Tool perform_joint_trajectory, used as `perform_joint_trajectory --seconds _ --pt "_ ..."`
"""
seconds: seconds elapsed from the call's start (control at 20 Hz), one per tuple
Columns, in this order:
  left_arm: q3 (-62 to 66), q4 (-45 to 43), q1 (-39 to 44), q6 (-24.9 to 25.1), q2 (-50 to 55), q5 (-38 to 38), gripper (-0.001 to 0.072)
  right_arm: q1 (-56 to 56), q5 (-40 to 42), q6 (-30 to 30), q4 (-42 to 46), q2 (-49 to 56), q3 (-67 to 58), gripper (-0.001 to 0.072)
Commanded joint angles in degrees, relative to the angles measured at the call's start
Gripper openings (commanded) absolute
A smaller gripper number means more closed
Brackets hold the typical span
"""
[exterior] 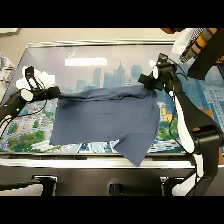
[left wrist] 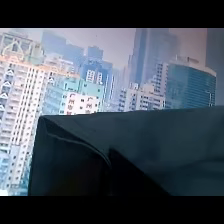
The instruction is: Fold the clothes and pants, and hang the long-sleeved shirts on hangers.
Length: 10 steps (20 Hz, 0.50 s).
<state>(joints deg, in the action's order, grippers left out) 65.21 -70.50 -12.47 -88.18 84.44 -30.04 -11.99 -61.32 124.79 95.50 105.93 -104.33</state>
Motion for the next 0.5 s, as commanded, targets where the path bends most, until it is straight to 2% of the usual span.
perform_joint_trajectory --seconds 0.0,0.05,0.1,0.2,0.35,0.45 --pt "1.0 0.1 0.0 -1.0 2.0 -3.1 0.0150 0.0 -0.1 -1.1 -5.4 1.4 -0.1 0.0119" --pt "2.7 0.1 -0.7 -1.0 2.0 -7.1 0.0375 0.0 -1.4 -2.8 -6.0 0.7 -0.1 0.0187" --pt "4.5 0.0 -1.5 -1.0 1.9 -11.0 0.0515 0.4 -2.9 -5.5 -7.0 -0.3 -0.1 0.0249" --pt "8.4 0.0 -4.1 -0.9 1.0 -18.7 0.0536 2.6 -6.6 -10.9 -10.1 -3.4 -0.1 0.0383" --pt "10.6 0.0 -9.0 -0.9 -3.3 -26.9 0.0536 10.1 -13.1 -20.2 -17.4 -9.1 -0.1 0.0414" --pt "9.6 0.2 -12.0 -1.0 -6.6 -32.7 0.0536 16.8 -20.1 -29.6 -23.1 -12.2 0.0 0.0413"
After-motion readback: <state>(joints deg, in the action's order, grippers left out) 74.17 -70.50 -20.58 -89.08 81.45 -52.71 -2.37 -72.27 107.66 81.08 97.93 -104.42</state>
